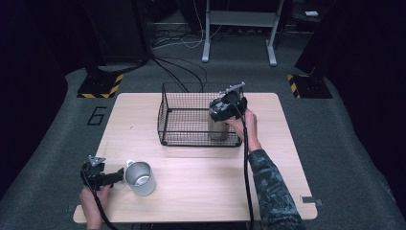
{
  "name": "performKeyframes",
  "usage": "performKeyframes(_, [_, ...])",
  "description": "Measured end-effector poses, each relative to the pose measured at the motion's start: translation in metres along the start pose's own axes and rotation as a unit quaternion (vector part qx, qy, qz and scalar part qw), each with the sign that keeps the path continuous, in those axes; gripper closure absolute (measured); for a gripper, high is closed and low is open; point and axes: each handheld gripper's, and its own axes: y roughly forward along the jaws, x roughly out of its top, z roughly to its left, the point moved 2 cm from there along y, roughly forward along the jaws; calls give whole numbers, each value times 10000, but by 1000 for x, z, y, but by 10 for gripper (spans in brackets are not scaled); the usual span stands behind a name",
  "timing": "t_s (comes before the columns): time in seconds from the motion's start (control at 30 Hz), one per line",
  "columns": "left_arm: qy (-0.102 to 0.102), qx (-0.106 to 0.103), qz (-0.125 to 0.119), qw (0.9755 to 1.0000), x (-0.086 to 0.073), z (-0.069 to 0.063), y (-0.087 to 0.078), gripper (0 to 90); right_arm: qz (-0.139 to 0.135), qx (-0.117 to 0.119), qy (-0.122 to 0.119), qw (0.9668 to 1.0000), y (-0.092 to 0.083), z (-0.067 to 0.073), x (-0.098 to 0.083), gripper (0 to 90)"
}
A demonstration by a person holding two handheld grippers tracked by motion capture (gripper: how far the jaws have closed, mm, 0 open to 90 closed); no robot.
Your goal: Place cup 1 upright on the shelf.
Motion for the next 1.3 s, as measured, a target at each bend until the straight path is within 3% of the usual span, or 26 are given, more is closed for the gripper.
performKeyframes(0.13, [1, 1, 1, 10000, 0, 0, 0, 11, -12, -161, -109, 9998, -11, 1, 1, 0])
performKeyframes(0.33, [6, -4, 5, 10000, 0, 0, 0, 11, -73, -204, -218, 9995, -32, 7, 3, 0])
performKeyframes(0.7, [6, -4, 4, 10000, 0, 0, 0, 11, -490, -21, -559, 9972, -77, 27, -4, 0])
performKeyframes(0.9, [5, -4, 5, 10000, 0, 0, 0, 11, -516, 59, -711, 9961, -92, 33, -21, 0])
performKeyframes(1.3, [4, -4, 7, 10000, 0, 0, 0, 10, -790, 225, -422, 9957, -105, 27, -80, 0])
